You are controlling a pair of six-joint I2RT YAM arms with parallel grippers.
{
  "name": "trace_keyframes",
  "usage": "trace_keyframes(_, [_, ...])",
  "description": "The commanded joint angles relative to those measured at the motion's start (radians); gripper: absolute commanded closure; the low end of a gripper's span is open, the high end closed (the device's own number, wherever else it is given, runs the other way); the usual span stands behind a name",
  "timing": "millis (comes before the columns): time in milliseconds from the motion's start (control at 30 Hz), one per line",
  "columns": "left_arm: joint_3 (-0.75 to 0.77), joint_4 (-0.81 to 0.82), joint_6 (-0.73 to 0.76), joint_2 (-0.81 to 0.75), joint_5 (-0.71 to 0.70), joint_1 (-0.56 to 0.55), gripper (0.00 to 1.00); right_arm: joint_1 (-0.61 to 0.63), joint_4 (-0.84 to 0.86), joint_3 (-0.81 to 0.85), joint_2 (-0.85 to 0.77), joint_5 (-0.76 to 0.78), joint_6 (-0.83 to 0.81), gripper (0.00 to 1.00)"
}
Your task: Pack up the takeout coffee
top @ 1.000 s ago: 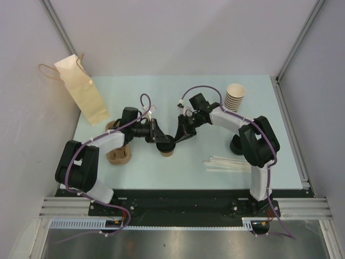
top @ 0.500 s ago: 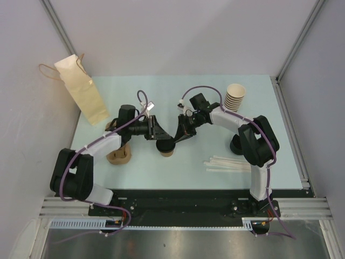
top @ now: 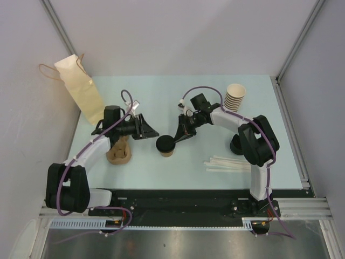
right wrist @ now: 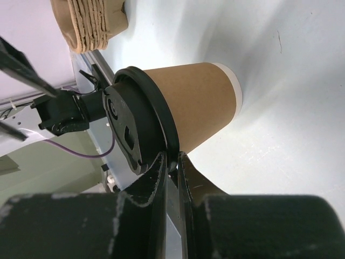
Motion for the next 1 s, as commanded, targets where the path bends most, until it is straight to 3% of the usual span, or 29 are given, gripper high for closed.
trace_keyframes(0, [-0.022,-0.03,0.046,-0.03,0.036,0.006,0.56,-0.019,0.059,-0.016,0.023,-0.014,0.005,1.0])
trace_keyframes(100, [-0.032,-0.036,0.047,-0.03,0.023,0.01,0.56,-0.03,0.066,-0.024,0.016,-0.03,0.011,1.0])
trace_keyframes(333, [-0.071,-0.024,0.03,-0.01,0.006,0.038,0.44,-0.041,0.103,-0.043,0.009,-0.059,0.037,1.0])
trace_keyframes(967, [-0.059,-0.007,0.024,-0.009,0.015,0.048,0.44,-0.186,0.235,-0.023,-0.025,-0.049,0.154,1.0])
